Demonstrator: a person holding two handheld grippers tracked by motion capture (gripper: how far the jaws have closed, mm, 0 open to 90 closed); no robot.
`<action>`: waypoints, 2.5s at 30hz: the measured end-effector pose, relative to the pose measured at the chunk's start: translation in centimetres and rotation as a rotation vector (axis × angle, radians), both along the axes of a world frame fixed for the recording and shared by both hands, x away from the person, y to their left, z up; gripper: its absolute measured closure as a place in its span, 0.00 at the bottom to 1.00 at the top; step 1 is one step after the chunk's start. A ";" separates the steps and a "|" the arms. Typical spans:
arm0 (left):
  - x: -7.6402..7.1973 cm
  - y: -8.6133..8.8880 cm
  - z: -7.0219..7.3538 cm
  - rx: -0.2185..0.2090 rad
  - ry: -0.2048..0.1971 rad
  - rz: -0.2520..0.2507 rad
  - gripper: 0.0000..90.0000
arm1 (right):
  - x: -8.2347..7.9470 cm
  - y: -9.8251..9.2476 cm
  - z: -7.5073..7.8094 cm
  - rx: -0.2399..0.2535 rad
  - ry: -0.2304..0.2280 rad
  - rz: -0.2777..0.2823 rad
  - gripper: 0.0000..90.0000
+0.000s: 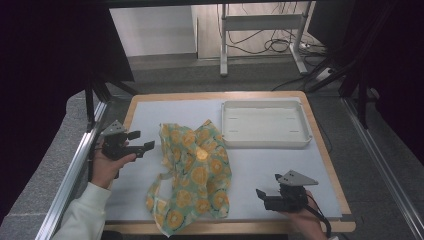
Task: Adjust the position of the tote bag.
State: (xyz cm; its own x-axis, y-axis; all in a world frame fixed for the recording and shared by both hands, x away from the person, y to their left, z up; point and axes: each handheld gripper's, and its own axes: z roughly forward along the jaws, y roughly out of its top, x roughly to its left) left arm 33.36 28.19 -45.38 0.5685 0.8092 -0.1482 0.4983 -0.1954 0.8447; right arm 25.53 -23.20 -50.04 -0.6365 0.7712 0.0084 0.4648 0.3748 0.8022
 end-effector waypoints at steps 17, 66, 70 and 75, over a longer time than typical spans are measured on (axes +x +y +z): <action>6.1 -1.3 0.5 0.027 0.046 -0.101 0.24 | 0.1 -0.1 -0.1 -0.015 -0.002 0.001 0.16; 7.7 -4.2 -2.8 0.037 0.042 -0.266 0.99 | 0.1 -0.4 -0.1 -0.033 -0.006 -0.008 0.17; 6.8 -3.1 -2.1 0.001 0.026 -0.244 0.99 | -0.2 -0.2 0.2 -0.019 -0.020 -0.006 0.19; 6.0 -1.7 -1.1 -0.051 0.006 -0.225 0.99 | -1.2 1.1 1.5 0.021 -0.051 0.046 0.23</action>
State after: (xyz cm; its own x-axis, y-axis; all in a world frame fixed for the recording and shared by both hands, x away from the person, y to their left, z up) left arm 39.33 26.46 -46.52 0.7330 0.6534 -0.1894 0.4518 -0.2594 0.8536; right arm 24.32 -22.10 -48.51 -0.6710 0.7414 -0.0090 0.4058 0.3774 0.8324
